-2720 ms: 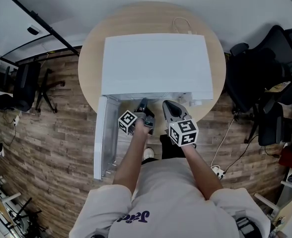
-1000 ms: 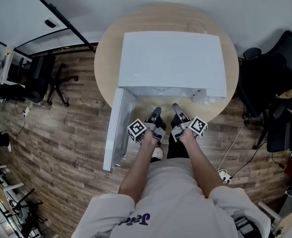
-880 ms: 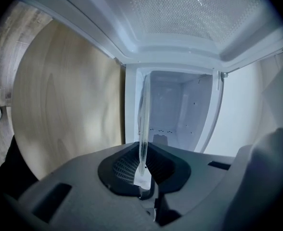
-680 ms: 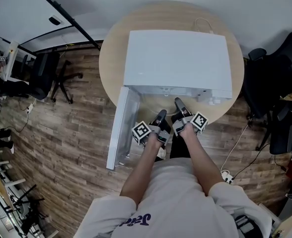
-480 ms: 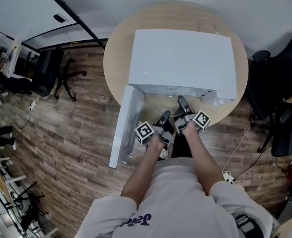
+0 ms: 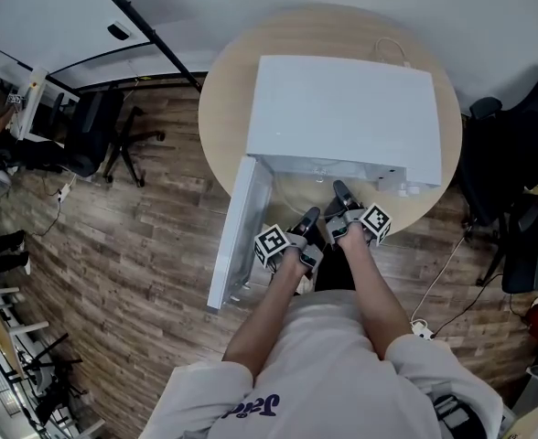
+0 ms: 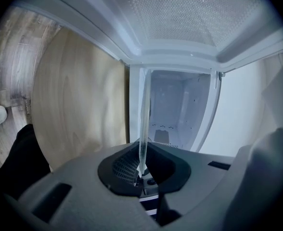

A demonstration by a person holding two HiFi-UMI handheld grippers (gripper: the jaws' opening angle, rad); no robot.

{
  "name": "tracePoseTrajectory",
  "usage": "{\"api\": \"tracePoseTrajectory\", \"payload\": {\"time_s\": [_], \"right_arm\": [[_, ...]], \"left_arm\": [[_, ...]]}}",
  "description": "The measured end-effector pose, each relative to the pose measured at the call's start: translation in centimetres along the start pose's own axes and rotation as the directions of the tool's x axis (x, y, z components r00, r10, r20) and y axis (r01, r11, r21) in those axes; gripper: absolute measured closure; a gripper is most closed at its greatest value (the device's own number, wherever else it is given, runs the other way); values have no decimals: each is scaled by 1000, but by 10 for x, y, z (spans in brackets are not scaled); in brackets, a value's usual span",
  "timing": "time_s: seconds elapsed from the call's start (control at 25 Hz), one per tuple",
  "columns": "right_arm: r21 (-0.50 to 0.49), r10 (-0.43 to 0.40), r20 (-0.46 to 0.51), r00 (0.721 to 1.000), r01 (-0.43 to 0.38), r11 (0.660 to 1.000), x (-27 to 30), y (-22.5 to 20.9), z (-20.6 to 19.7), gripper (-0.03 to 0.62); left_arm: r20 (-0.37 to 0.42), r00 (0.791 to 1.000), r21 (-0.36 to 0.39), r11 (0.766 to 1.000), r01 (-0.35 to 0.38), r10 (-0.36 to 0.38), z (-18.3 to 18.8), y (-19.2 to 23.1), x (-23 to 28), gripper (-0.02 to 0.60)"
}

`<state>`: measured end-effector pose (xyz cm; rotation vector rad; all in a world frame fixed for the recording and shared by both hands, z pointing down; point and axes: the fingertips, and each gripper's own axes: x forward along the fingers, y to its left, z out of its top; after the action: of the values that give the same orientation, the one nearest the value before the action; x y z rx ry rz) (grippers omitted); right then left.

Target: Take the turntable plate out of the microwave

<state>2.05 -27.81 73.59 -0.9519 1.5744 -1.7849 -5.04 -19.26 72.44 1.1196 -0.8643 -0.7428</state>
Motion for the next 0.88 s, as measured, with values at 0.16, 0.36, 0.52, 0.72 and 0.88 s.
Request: {"api": "tracePoseTrajectory", "payload": {"time_s": [0.16,0.36,0.52,0.72,0.88], "right_arm": [[-12,-34,-31,999,34,999,-5,0,-5,562],[26,-51,-12,999,51,998,-18,-2,-5,563],[2,-13,-12,1000,13,1000,-27,11,-7,562],[-26,23,-31,999,-23,999,-45,29,-19,562],[-5,44,-28,999,-45,999,-62,34,-26,562]], "left_arm": [[-12,1000,-11,1000,-4,4,-6,5,-4,540],[-49,999,23,1000,9,-8,-12,1,-9,540],[-92,995,61,997,50,-44,-20,-8,-15,540],[-99,987,94,987,134,-124,-27,-22,-25,509],[-81,985,69,985,155,-150,-22,-24,-25,391]]}}
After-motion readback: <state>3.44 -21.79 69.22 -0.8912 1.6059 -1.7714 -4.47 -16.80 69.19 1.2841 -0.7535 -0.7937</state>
